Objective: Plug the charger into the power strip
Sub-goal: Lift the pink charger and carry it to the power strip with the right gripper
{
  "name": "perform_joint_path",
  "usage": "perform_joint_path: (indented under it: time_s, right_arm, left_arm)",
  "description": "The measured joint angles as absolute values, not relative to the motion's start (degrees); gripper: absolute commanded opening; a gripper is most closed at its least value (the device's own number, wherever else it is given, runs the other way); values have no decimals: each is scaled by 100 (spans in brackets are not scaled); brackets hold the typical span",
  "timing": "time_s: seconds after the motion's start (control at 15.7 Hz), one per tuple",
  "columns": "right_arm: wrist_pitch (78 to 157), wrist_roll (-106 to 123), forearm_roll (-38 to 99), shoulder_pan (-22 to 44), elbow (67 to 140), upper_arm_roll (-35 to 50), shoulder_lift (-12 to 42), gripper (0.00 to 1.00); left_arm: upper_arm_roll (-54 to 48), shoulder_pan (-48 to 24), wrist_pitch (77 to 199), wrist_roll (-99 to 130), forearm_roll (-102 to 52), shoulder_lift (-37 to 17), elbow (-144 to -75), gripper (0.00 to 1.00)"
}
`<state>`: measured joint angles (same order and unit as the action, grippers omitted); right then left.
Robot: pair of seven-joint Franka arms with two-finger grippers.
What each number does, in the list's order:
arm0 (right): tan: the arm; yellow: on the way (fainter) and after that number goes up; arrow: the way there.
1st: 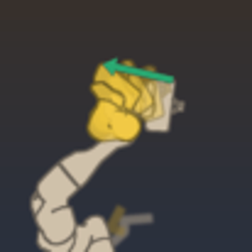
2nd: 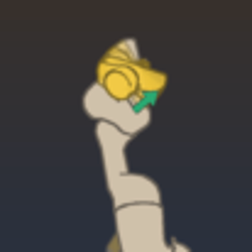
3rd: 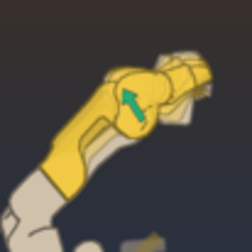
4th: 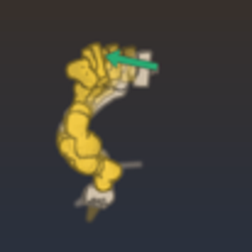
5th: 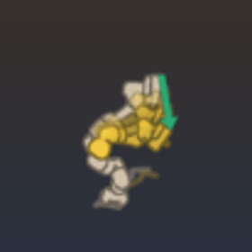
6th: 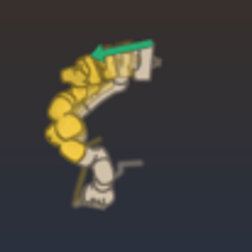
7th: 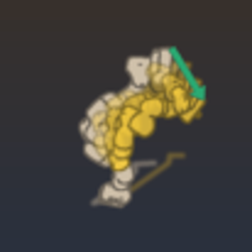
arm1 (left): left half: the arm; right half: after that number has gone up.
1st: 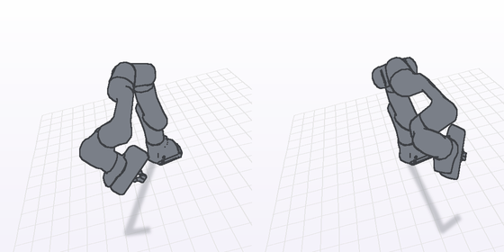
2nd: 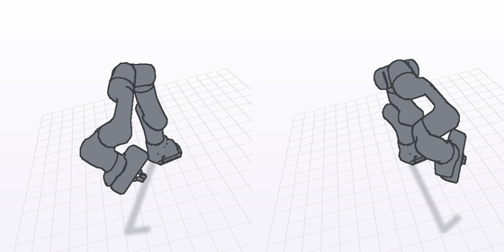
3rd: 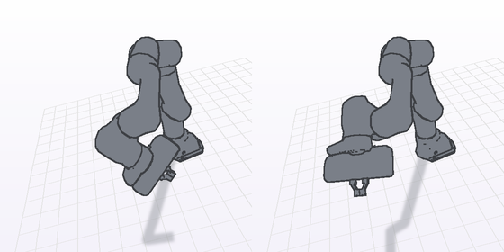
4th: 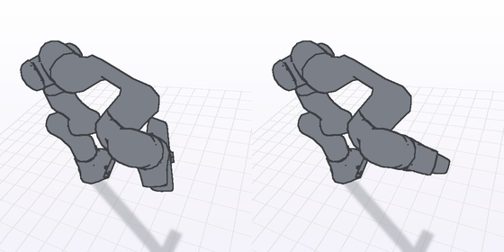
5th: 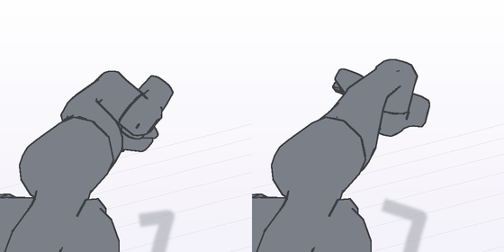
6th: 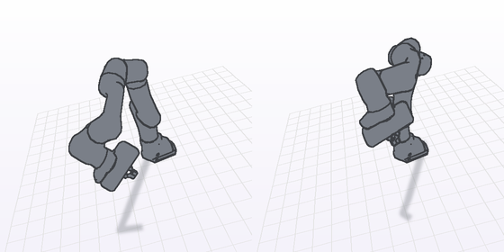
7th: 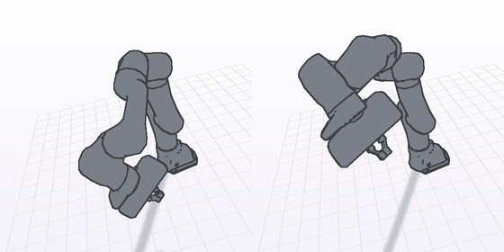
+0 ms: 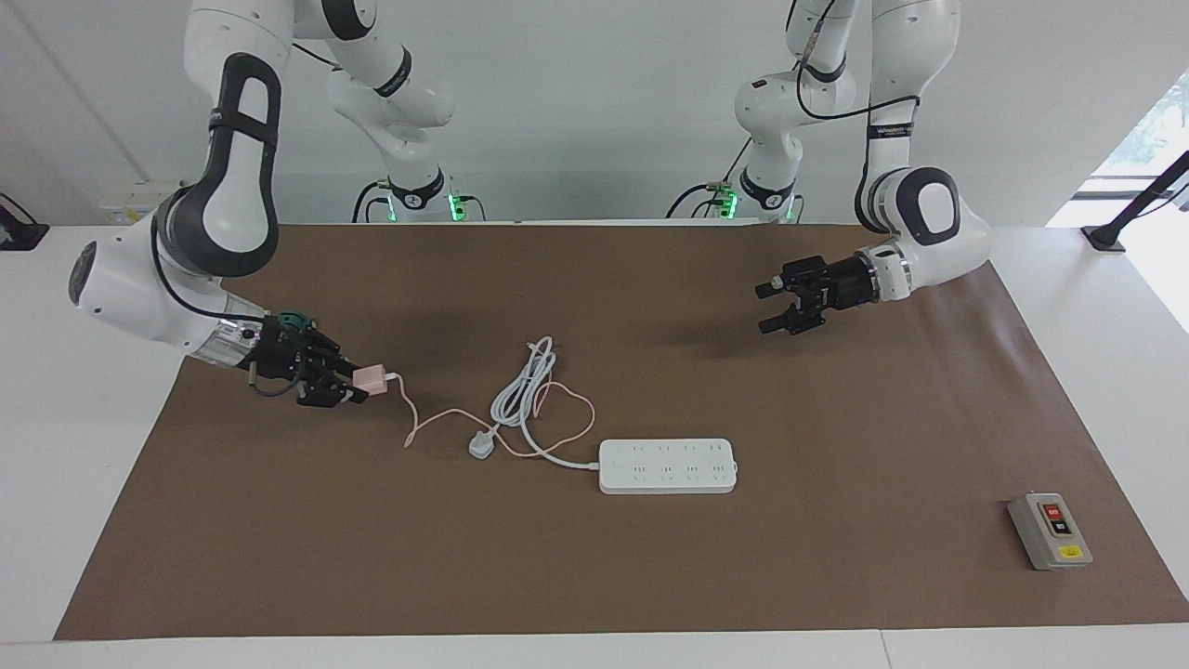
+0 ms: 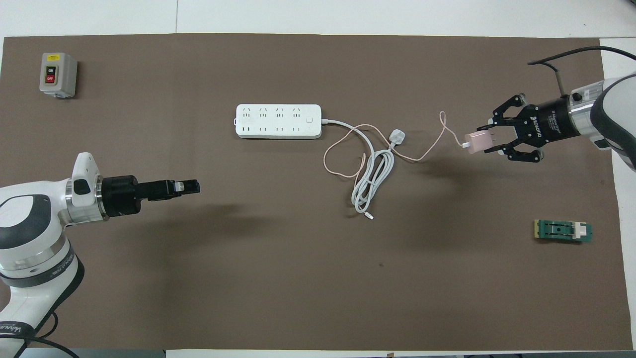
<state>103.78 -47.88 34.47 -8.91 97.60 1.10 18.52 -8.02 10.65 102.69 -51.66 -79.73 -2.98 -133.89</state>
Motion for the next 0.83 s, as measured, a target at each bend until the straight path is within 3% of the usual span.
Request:
perform_joint_path:
  time_s: [0.19,0.45,0.83]
  right_arm:
    - [10350,-5754,3466,-384,9505,145,1851,0]
    - [10435,-7038,3499,416,9230,163,1847,0]
    - [11225,-8391,3697,1261,9187,167,1844,0]
  left_arm:
    - [-818,1065,10141,-5512,-7973,-599,-13390,100]
    - [-834,1040,9925,-5570,-7973,-622,-13435,100]
    - [-845,811,9927,-5766,-8096,-764,-13460,100]
